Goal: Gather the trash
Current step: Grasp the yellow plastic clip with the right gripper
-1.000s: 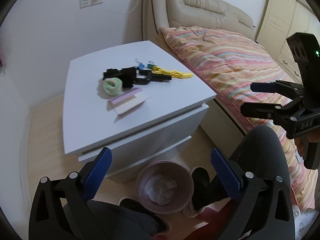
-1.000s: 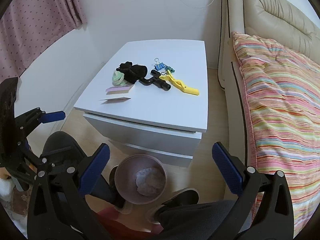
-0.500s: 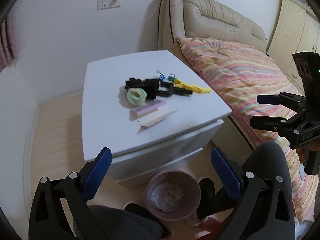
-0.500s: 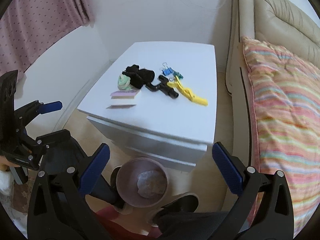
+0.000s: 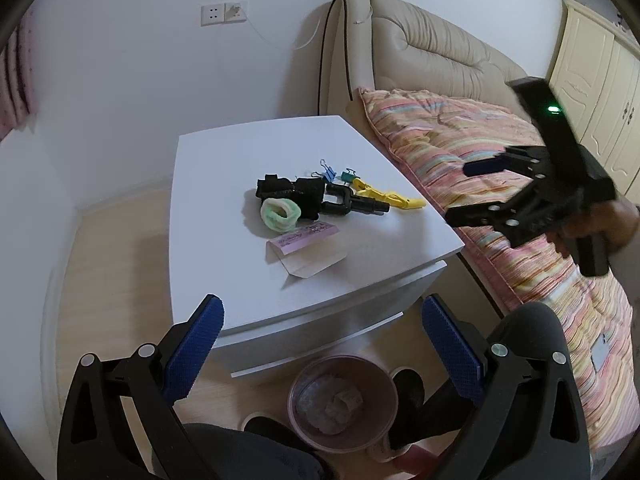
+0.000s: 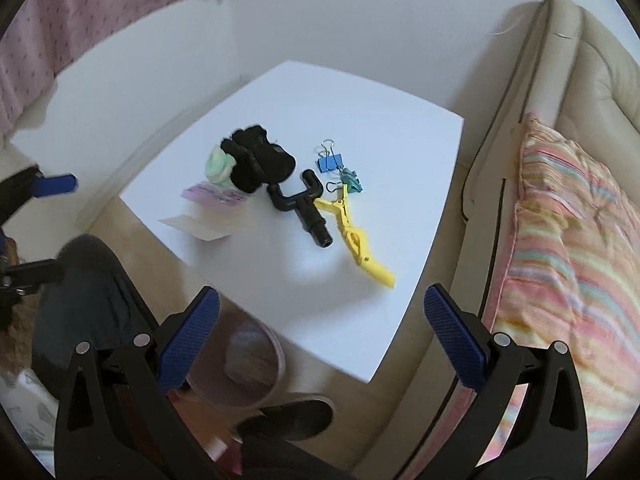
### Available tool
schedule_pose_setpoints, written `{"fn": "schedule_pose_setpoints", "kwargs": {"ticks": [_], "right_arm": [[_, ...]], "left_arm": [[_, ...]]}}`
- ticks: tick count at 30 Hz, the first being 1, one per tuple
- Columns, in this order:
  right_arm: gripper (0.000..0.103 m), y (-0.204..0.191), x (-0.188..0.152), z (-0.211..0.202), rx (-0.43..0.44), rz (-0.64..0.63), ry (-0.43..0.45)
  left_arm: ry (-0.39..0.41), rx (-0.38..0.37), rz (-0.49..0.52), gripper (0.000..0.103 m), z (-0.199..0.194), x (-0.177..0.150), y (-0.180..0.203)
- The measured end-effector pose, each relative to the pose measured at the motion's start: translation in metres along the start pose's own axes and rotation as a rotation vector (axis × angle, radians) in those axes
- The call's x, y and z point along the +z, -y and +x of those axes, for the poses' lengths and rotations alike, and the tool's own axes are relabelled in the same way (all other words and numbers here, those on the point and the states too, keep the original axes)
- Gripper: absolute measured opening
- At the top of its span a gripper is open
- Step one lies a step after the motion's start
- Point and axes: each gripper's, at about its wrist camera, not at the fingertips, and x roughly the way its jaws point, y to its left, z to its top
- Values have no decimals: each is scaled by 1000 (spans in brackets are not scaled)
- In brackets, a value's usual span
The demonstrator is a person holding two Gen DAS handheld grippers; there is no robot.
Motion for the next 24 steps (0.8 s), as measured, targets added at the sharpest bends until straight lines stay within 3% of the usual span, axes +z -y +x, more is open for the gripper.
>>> {"fn": "schedule_pose_setpoints", "kwargs": {"ticks": [8,10,12,14,19,24], "right_arm": [[97,18,24,38,-5,-131,-90],[82,21,27,46,1,-152,-111],[73,23,29,56,5,-174,-143],[71,25,30,64,16,-184,-162],[44,31,30,80,63,-194,-207],[34,36,29,87,99,-182,-217]], "left_arm": [[-4,9,-15,95,0,1,-8],[-5,11,-18,95,1,2,-9],[-7,12,-20,95,2,2,-11],[-8,13,-22,95,3,3,-12],[-16,19,-32,95,6,2,-16],[-20,22,-41,95,8,1,-19]]}}
